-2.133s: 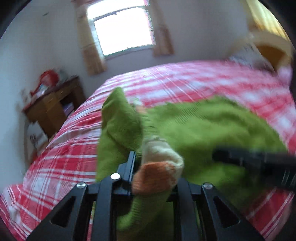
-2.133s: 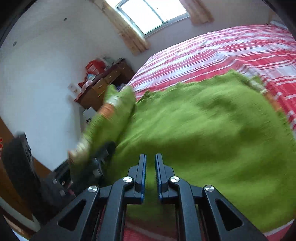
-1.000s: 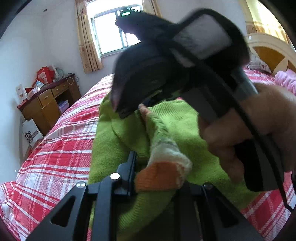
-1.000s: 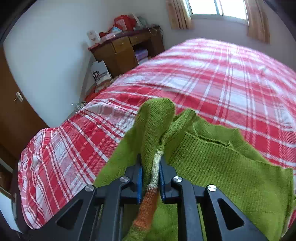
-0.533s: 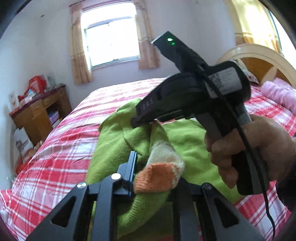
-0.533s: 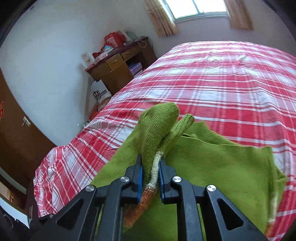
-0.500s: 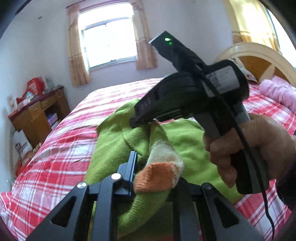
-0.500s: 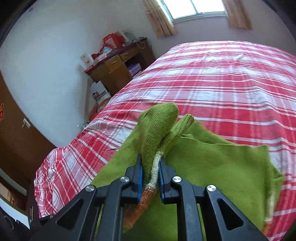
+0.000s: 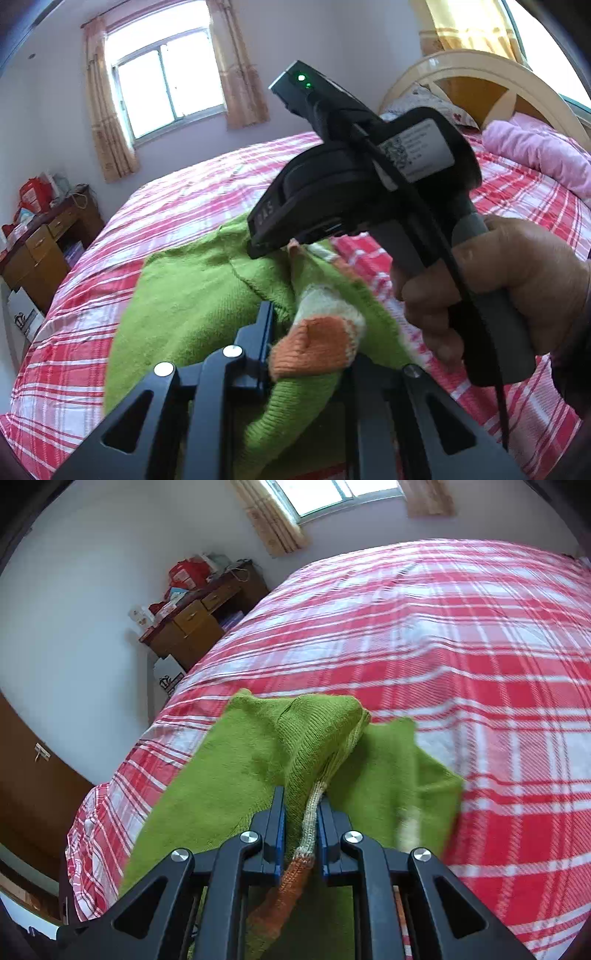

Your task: Fold small clothes

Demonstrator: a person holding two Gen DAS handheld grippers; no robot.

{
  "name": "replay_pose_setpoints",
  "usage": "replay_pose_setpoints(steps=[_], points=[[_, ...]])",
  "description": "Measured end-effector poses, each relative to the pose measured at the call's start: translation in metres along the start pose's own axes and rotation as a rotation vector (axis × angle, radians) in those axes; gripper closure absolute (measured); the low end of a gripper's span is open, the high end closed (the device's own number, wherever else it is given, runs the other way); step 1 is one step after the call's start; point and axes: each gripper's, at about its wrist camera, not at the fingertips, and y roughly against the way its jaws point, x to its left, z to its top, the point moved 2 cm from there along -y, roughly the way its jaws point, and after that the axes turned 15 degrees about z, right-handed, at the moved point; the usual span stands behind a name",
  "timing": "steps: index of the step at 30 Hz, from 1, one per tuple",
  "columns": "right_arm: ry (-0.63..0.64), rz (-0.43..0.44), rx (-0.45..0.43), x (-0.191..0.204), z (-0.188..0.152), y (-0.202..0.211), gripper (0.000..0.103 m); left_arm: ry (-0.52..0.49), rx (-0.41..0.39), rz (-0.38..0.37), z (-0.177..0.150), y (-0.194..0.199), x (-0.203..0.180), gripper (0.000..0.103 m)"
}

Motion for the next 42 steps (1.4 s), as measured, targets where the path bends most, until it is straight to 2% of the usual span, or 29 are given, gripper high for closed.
replay_pose_setpoints(steps=[9,13,16,18,20,21,22,23,25,28,30,32,33,34,35,36,39,42], points=[[-0.070,-0.001,-0.033,-0.037,-0.017,0.020,0.090,-0.077,0.014,0.001,-0.003,0.000,-0.032,0.086],[-0.094,0.011,-0.049,-0.048,-0.024,0.020,0.090,-0.086,0.005,0.007,-0.007,0.003,-0.034,0.086],[-0.126,0.039,-0.092,-0.054,-0.033,0.024,0.090,-0.062,0.003,-0.030,-0.010,0.010,-0.025,0.083],[-0.153,0.048,-0.110,-0.055,-0.037,0.029,0.089,-0.052,-0.002,-0.072,-0.017,0.021,-0.013,0.078],[-0.169,0.060,-0.126,-0.056,-0.043,0.037,0.086,-0.060,-0.017,-0.118,-0.025,0.036,0.000,0.064],[-0.182,0.072,-0.137,-0.057,-0.047,0.044,0.082,-0.068,-0.033,-0.138,-0.032,0.047,0.006,0.048],[-0.200,0.087,-0.152,-0.058,-0.053,0.053,0.080,-0.072,-0.062,-0.154,-0.042,0.063,0.017,0.038],[-0.217,0.077,-0.169,-0.057,-0.057,0.061,0.074,-0.071,-0.074,-0.159,-0.048,0.070,0.021,0.034],[-0.242,-0.024,-0.201,-0.056,-0.071,0.085,0.073,-0.055,-0.087,-0.175,-0.065,0.087,0.040,0.032],[-0.190,-0.093,-0.229,-0.033,-0.093,0.114,0.073,0.028,-0.051,-0.197,-0.083,0.097,0.075,0.032],[-0.122,-0.078,-0.234,-0.006,-0.101,0.126,0.073,0.081,-0.029,-0.196,-0.088,0.094,0.096,0.032],[-0.043,-0.046,-0.227,0.025,-0.104,0.132,0.073,0.174,0.005,-0.162,-0.090,0.086,0.124,0.032],[-0.008,-0.013,-0.216,0.041,-0.104,0.132,0.068,0.218,0.028,-0.150,-0.091,0.080,0.136,0.032],[0.012,0.025,-0.198,0.053,-0.103,0.128,0.062,0.263,0.057,-0.134,-0.090,0.074,0.147,0.032],[0.025,0.066,-0.170,0.064,-0.101,0.120,0.051,0.293,0.074,-0.123,-0.090,0.070,0.156,0.032],[0.034,0.079,-0.145,0.070,-0.101,0.112,0.047,0.330,0.088,-0.111,-0.089,0.065,0.166,0.032],[0.063,0.018,-0.056,0.078,-0.097,0.079,0.047,0.405,0.102,-0.053,-0.085,0.053,0.189,0.032],[0.015,-0.042,0.012,0.064,-0.100,0.049,0.047,0.414,0.099,-0.008,-0.082,0.043,0.194,0.032]])
